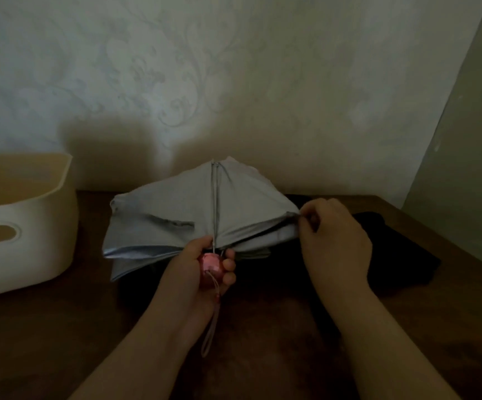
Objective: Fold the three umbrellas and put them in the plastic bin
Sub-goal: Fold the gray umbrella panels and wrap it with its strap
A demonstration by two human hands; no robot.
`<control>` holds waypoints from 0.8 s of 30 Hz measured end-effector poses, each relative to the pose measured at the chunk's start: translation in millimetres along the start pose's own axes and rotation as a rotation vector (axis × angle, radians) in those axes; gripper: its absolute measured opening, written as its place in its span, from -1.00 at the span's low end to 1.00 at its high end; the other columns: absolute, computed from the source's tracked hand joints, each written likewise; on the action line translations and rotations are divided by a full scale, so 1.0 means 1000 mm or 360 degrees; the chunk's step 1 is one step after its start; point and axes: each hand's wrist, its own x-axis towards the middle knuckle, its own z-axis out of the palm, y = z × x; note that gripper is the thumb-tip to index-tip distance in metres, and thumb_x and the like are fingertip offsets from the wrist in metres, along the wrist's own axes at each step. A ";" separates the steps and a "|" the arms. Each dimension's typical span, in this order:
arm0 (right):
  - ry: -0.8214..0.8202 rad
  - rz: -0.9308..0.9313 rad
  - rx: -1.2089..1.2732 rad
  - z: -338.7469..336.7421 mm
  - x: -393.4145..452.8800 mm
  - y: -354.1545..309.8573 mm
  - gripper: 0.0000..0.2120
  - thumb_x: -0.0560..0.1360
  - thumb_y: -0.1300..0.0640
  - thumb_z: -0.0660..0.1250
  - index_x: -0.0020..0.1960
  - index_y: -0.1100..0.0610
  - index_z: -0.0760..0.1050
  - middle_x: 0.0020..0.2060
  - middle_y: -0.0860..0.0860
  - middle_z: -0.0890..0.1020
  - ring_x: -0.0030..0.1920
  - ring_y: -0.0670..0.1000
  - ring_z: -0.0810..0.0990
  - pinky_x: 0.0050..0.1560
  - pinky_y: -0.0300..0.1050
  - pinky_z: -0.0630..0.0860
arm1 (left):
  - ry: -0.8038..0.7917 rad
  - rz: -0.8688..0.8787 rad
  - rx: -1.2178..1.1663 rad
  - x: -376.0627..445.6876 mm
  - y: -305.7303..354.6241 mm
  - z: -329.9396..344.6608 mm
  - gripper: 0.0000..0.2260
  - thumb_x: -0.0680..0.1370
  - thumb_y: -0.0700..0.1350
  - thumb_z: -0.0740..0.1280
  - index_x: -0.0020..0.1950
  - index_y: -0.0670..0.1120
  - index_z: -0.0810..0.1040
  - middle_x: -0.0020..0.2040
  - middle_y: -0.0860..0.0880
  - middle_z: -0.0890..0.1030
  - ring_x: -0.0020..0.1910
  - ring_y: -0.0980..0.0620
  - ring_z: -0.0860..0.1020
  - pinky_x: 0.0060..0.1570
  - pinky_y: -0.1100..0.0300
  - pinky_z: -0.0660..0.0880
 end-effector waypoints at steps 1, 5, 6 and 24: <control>0.0075 -0.0059 0.0041 0.000 -0.002 0.001 -0.91 0.54 0.13 0.27 -0.03 0.06 0.55 -0.14 -0.05 0.53 -0.21 -0.05 0.48 -0.37 -0.23 0.25 | -0.0002 0.0014 -0.0014 -0.001 0.001 0.001 -0.82 0.58 -0.13 0.12 -0.11 -0.20 0.41 -0.45 -0.09 0.48 -0.60 0.10 0.41 -0.66 0.35 0.31; 0.0181 -0.0203 0.0341 0.001 -0.006 -0.005 -0.83 0.56 0.16 0.25 0.07 0.17 0.58 -0.09 0.02 0.58 -0.16 -0.11 0.48 -0.22 -0.36 0.30 | -0.0010 0.0048 -0.0051 -0.003 0.000 0.003 -0.82 0.58 -0.13 0.12 -0.09 -0.21 0.42 -0.46 -0.09 0.47 -0.61 0.10 0.40 -0.65 0.37 0.30; 0.0133 -0.0161 0.0386 0.002 -0.008 -0.008 -0.85 0.55 0.14 0.28 0.05 0.14 0.58 -0.09 -0.02 0.56 -0.16 -0.15 0.46 -0.22 -0.39 0.31 | -0.0011 0.0049 -0.0041 -0.004 -0.001 0.003 -0.82 0.58 -0.11 0.13 -0.08 -0.21 0.42 -0.45 -0.09 0.46 -0.61 0.10 0.39 -0.65 0.37 0.30; 0.0043 0.0335 0.0842 -0.017 -0.009 -0.011 -0.70 0.49 0.20 0.33 0.10 -0.05 0.30 -0.01 -0.10 0.44 -0.10 -0.19 0.50 -0.25 -0.48 0.40 | 0.0053 0.0191 0.0260 -0.007 -0.003 0.002 -0.85 0.57 -0.09 0.24 -0.09 -0.16 0.49 -0.47 -0.05 0.49 -0.59 0.12 0.41 -0.63 0.34 0.35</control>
